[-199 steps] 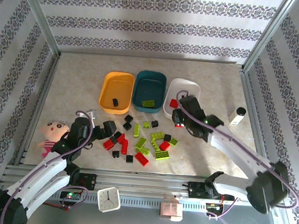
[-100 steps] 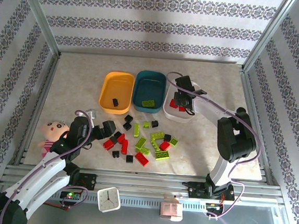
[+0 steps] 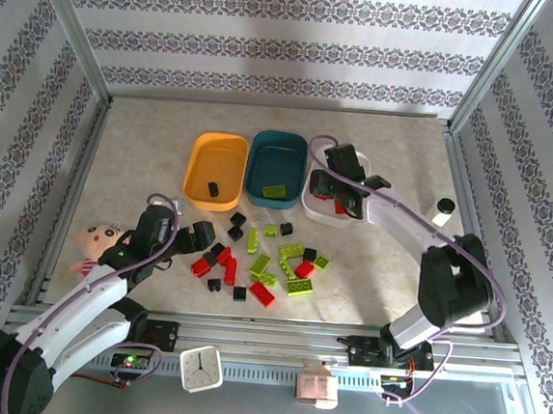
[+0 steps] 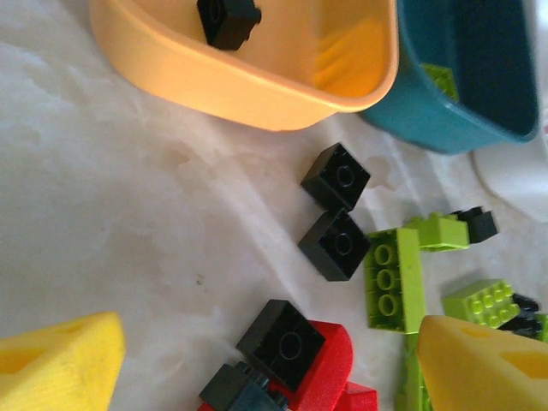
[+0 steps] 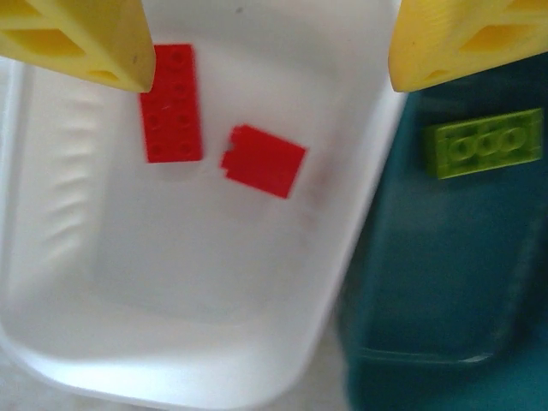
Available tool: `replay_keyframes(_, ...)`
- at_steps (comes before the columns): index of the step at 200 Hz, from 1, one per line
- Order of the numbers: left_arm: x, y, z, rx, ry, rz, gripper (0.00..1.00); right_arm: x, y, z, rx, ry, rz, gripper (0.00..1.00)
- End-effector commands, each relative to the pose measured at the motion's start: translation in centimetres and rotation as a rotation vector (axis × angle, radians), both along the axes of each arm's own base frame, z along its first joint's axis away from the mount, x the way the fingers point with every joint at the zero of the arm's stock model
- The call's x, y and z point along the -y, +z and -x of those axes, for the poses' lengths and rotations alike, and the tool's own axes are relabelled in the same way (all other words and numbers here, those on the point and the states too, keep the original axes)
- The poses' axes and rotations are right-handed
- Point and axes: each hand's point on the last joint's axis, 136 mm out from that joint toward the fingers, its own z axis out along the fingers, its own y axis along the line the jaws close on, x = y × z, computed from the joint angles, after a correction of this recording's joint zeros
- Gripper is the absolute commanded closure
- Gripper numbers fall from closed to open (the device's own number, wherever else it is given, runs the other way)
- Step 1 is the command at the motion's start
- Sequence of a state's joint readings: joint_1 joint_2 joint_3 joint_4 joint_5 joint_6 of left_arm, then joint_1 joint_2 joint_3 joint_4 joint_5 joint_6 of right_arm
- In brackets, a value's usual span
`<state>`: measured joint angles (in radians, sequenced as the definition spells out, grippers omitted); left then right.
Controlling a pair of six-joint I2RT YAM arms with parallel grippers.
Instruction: Sort the legos into containers by color
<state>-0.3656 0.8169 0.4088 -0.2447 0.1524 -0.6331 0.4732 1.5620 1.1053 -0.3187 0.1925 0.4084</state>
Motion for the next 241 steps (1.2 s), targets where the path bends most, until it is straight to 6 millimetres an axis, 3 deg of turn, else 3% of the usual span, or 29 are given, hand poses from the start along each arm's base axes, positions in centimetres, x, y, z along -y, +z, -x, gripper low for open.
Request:
replay_keyframes(1, 0.5, -1.0, 0.4, -0.048, -0.065, -0.108, 0.14, -1.2, -0.4, 1.8, 0.003, 0.025, -0.042, 0.28)
replay_keyframes(43, 3.6, -1.9, -1.9, -0.016, -0.187, -0.277, 0.14, -1.1, -1.5, 3.7, -0.012, 0.019, -0.084, 0.28)
replay_keyframes(76, 6.2, -2.7, -4.3, 0.004, -0.279, -0.407, 0.2, -0.4, -1.7, 4.4, -0.013, 0.008, -0.081, 0.28)
replay_keyframes(120, 6.8, -5.8, -5.2, -0.061, -0.314, -0.529, 0.3, 0.7, -1.4, 4.8, -0.005, -0.013, -0.097, 0.28)
replay_keyframes(214, 8.3, -7.6, -6.5, -0.044, -0.344, -0.54, 0.36, 1.4, 0.3, 4.7, 0.031, -0.028, -0.133, 0.27)
replay_keyframes(241, 8.6, -7.6, -6.6, -0.047, -0.347, -0.532, 0.48, 1.6, 0.3, 4.7, 0.029, -0.03, -0.136, 0.27)
